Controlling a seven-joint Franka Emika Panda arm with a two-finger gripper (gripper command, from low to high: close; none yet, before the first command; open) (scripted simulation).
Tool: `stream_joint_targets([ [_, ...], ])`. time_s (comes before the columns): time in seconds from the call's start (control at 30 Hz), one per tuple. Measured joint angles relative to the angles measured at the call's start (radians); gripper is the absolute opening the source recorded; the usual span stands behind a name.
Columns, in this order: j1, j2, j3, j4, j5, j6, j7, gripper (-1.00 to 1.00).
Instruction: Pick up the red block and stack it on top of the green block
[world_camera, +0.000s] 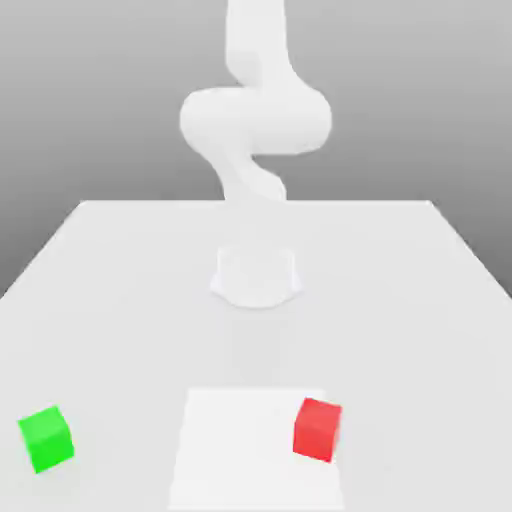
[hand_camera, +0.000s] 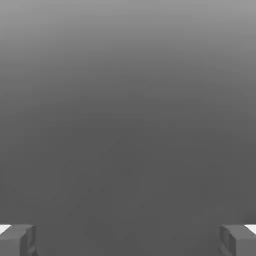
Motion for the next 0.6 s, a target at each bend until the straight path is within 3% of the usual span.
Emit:
stream_joint_targets([
  [0.33, -0.017, 0.368, 0.100, -0.166, 0.022, 0.195, 0.213, 0.00],
  [0.6, -0.006, 0.659, 0.158, -0.296, -0.016, 0.349, 0.421, 0.00],
])
